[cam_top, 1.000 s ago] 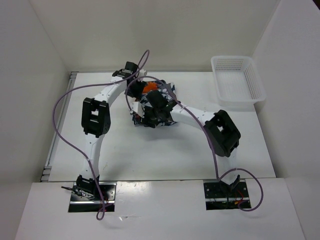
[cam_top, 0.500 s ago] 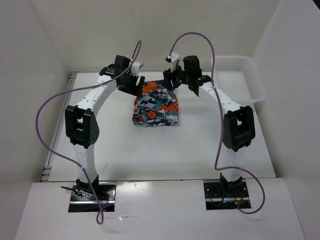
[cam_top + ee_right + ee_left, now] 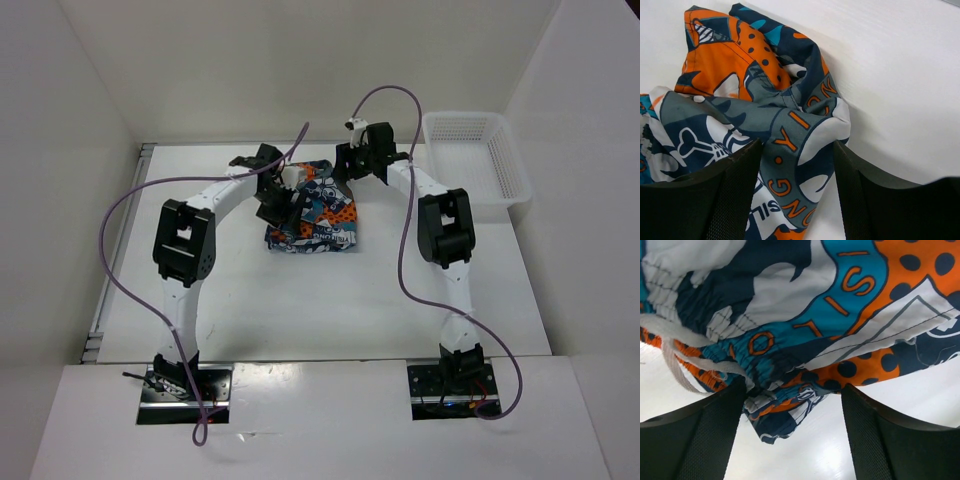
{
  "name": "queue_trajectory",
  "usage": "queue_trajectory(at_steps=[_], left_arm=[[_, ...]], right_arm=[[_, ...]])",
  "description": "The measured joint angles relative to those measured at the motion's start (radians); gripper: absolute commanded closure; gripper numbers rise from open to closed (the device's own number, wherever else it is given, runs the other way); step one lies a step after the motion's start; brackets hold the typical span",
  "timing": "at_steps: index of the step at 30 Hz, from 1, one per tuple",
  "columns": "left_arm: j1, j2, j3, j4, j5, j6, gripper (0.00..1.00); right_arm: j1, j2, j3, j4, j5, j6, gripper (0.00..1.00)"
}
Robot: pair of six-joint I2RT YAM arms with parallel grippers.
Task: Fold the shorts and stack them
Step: Fold the shorts
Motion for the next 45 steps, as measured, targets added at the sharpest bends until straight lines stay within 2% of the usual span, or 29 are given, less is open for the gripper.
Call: queue_trajectory(at_steps=[2, 3, 6, 7, 10, 16, 18, 19, 21, 22, 24, 25, 33, 37, 38, 40, 41, 42, 45], left_arm=[[-0.004, 0.007, 0.002, 0.006, 0.004, -0.001, 0.26], [-0.006, 0.009, 0.002, 0.006, 0.006, -0.001, 0.40], [-0.008, 0.017, 0.000, 0.011, 0.010, 0.000, 0.60], [-0.008, 0.019, -0.003, 0.013, 0.010, 0.000, 0.75], [-0.008, 0.021, -0.016, 0.017, 0.006, 0.000, 0.89], [-0.008, 0.021, -0.055, 0.035, -0.002, 0.000, 0.94], [-0.008, 0.020, -0.061, 0.039, -0.005, -0.001, 0.98], [-0.008, 0.020, -0.063, 0.040, -0.006, -0.001, 1.00], [-0.008, 0.020, -0.065, 0.042, -0.008, -0.001, 1.00], [-0.008, 0.020, -0.065, 0.042, -0.010, -0.001, 1.00], [-0.008, 0.020, -0.065, 0.040, -0.011, -0.001, 1.00], [-0.008, 0.019, -0.065, 0.039, -0.014, -0.001, 1.00], [-0.010, -0.082, -0.180, 0.040, -0.065, -0.001, 1.00], [-0.011, -0.105, -0.213, 0.027, -0.085, 0.000, 1.00], [-0.014, -0.105, -0.216, 0.014, -0.092, 0.000, 1.00], [-0.015, -0.105, -0.216, -0.004, -0.106, 0.000, 0.87], [-0.015, -0.105, -0.215, -0.007, -0.111, 0.000, 0.78], [-0.015, -0.105, -0.212, -0.011, -0.118, -0.002, 0.62], [-0.015, -0.105, -0.202, -0.021, -0.136, 0.000, 0.58]], right_arm=[[0.000, 0.002, 0.001, 0.000, -0.005, 0.017, 0.36], [0.000, 0.002, 0.001, 0.001, -0.007, 0.028, 0.36], [0.000, 0.003, 0.001, 0.002, 0.010, 0.056, 0.36], [0.000, 0.004, 0.001, 0.003, 0.032, 0.065, 0.36], [0.000, 0.010, 0.001, 0.007, 0.101, 0.092, 0.36], [0.000, 0.039, 0.005, 0.010, 0.191, 0.135, 0.32], [0.000, 0.054, 0.011, 0.009, 0.182, 0.142, 0.38], [0.000, 0.064, 0.015, 0.008, 0.172, 0.145, 0.52], [0.000, 0.080, 0.019, 0.008, 0.148, 0.153, 0.70], [0.000, 0.087, 0.019, 0.007, 0.140, 0.160, 0.86], [0.000, 0.098, 0.019, 0.008, 0.128, 0.181, 0.98], [0.000, 0.101, 0.021, 0.008, 0.127, 0.193, 1.00], [0.016, 0.185, 0.226, -0.023, 0.188, 0.257, 1.00], [0.022, 0.198, 0.277, -0.025, 0.218, 0.271, 1.00], [0.022, 0.198, 0.280, -0.025, 0.229, 0.272, 0.99], [0.016, 0.198, 0.281, -0.023, 0.240, 0.275, 0.70], [0.014, 0.198, 0.281, -0.024, 0.243, 0.275, 0.55], [0.013, 0.198, 0.280, -0.024, 0.243, 0.275, 0.35], [0.007, 0.198, 0.280, -0.023, 0.224, 0.250, 0.22]])
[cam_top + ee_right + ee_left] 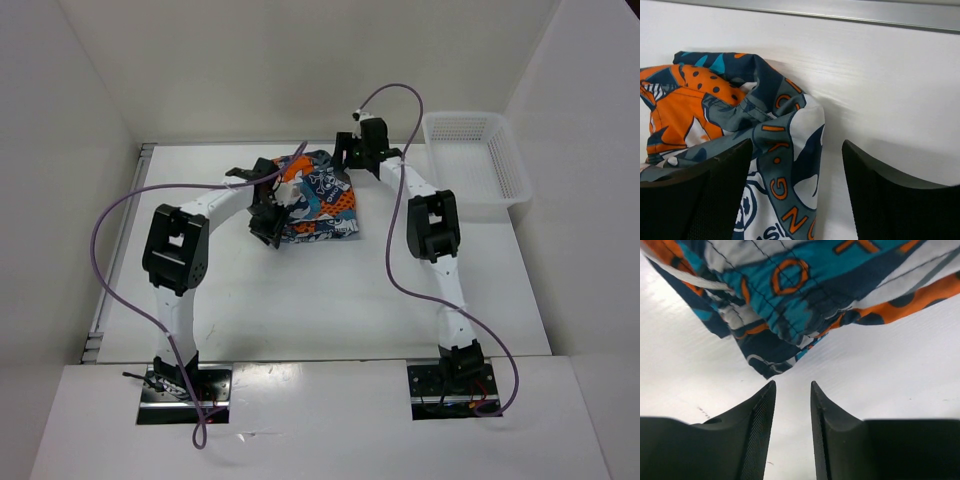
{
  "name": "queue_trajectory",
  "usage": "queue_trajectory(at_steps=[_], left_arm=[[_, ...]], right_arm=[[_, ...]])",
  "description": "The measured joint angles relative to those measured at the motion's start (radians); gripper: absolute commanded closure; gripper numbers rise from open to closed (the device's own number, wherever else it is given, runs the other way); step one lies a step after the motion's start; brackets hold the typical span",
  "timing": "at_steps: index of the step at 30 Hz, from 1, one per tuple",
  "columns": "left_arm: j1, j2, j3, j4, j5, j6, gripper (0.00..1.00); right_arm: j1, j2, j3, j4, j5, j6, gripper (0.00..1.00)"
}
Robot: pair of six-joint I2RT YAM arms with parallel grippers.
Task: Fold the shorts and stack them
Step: Fold the shorts
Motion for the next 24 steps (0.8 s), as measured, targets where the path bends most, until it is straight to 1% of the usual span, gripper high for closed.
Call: queue_trajectory(at_steps=[2, 3, 5, 7, 8, 9, 11, 14, 15, 17, 19, 21, 24], left_arm=[[0.000, 0.000, 0.015, -0.001, -0.011, 0.000, 0.58], [0.000, -0.001, 0.021, 0.000, -0.016, 0.000, 0.58], [0.000, -0.006, 0.030, 0.000, -0.031, 0.000, 0.57], [0.000, -0.023, 0.031, -0.002, -0.045, 0.000, 0.56], [0.000, -0.036, 0.031, -0.003, -0.054, 0.000, 0.49], [0.001, -0.054, 0.030, -0.002, -0.061, 0.001, 0.48], [0.009, -0.097, 0.028, 0.000, -0.072, 0.001, 0.44], [0.042, -0.189, 0.023, 0.010, -0.089, 0.002, 0.39], [0.066, -0.223, 0.021, 0.016, -0.094, 0.002, 0.39], [0.135, -0.282, 0.017, 0.034, -0.105, 0.002, 0.33], [0.237, -0.341, 0.003, 0.065, -0.116, 0.002, 0.30], [0.332, -0.396, -0.031, 0.096, -0.123, 0.002, 0.24], [0.454, -0.476, -0.112, 0.140, -0.137, 0.000, 0.20]], right_arm=[[-0.002, 0.000, 0.000, 0.000, -0.019, -0.014, 0.18], [-0.002, -0.002, 0.000, -0.001, -0.023, -0.021, 0.12], [-0.002, -0.011, -0.002, -0.008, -0.031, -0.037, 0.12], [-0.002, -0.033, -0.008, -0.017, -0.031, -0.059, 0.09], [-0.002, -0.053, -0.018, -0.022, -0.029, -0.072, 0.09], [-0.002, -0.080, -0.030, -0.029, -0.023, -0.085, 0.00], [-0.002, -0.156, -0.067, -0.041, 0.001, -0.122, 0.00], [-0.004, -0.315, -0.161, -0.047, 0.045, -0.193, 0.00], [-0.006, -0.385, -0.211, -0.048, 0.057, -0.224, 0.00], [-0.013, -0.520, -0.301, -0.054, 0.072, -0.288, 0.00], [-0.031, -0.658, -0.415, -0.063, 0.072, -0.365, 0.00], [-0.063, -0.780, -0.525, -0.074, 0.064, -0.427, 0.00], [-0.142, -0.930, -0.679, -0.127, 0.050, -0.490, 0.00]])
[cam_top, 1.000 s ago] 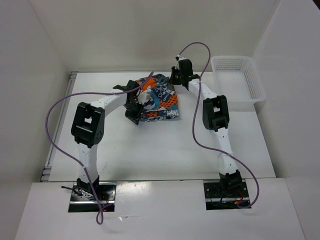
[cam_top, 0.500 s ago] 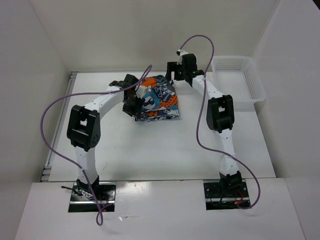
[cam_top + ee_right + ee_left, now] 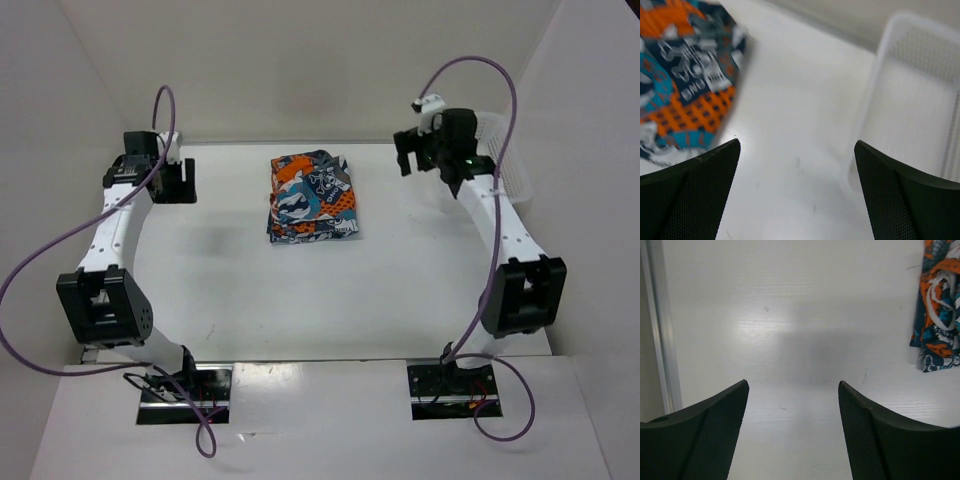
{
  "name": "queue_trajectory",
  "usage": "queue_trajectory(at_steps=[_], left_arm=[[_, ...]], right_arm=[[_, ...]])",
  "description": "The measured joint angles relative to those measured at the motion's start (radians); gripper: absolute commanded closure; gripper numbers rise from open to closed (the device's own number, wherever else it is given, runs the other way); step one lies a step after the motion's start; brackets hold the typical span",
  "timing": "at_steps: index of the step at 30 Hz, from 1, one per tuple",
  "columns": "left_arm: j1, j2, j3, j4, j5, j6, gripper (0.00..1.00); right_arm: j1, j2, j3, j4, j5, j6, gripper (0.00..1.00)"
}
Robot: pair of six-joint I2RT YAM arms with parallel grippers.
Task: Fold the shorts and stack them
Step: Fold the shorts
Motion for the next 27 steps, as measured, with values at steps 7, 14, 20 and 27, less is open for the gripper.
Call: queue_trajectory(at_steps=[7, 14, 20, 27], left_arm=[[0.088, -0.127, -0.159, 0.037, 0.046, 0.000, 0.16], [0.117, -0.176, -0.194, 0.049, 0.072, 0.000, 0.15], [0.118, -0.203, -0.204, 0.059, 0.087, 0.000, 0.12], [0.118, -0.233, -0.236, 0.063, 0.087, 0.000, 0.10]], right_arm=[[-0.092, -0.213, -0.279, -0.147, 0.030, -0.056, 0.00], [-0.090, -0.371, -0.344, -0.201, 0.090, 0.013, 0.00], [-0.090, -0.418, -0.344, -0.201, 0.160, 0.069, 0.00], [-0.090, -0.418, -0.362, -0.194, 0.194, 0.094, 0.00]])
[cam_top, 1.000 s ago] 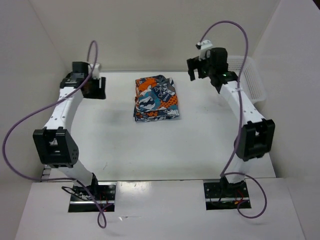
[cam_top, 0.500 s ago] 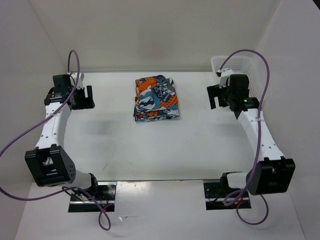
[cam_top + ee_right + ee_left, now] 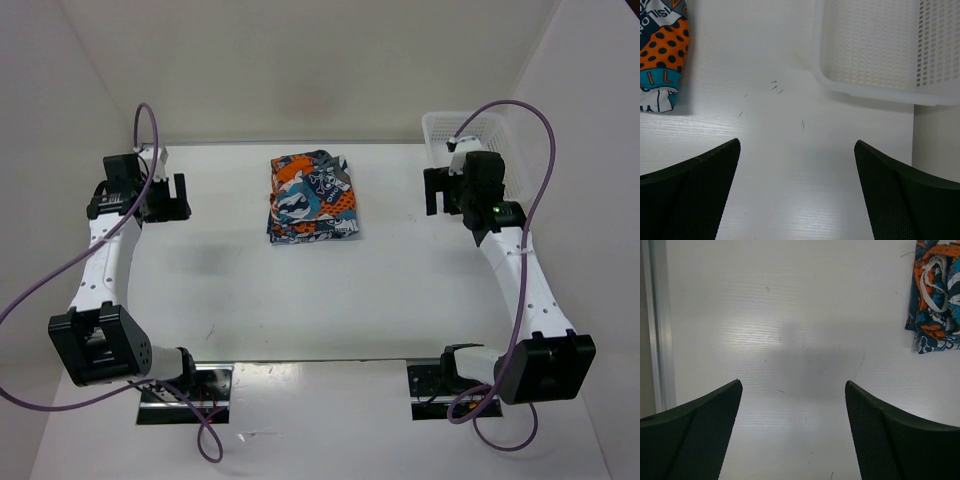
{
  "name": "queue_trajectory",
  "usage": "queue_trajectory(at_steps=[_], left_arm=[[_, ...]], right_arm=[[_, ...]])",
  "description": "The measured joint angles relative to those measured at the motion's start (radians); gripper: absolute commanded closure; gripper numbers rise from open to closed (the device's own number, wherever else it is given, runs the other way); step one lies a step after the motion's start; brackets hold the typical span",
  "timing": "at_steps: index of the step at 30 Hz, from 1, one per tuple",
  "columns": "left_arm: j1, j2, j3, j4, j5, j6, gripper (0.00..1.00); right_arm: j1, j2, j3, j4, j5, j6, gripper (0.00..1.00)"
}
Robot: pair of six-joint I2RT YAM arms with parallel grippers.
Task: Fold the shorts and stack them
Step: Fold the shorts
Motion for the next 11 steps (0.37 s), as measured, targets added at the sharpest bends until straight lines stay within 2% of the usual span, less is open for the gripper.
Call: queue_trajectory(at_steps=[11], left_arm=[[0.000, -0.007, -0.009, 0.000, 0.000, 0.000, 0.07]], right_arm=[[0.000, 0.000, -0.013, 0.016, 0.004, 0.011, 0.00]])
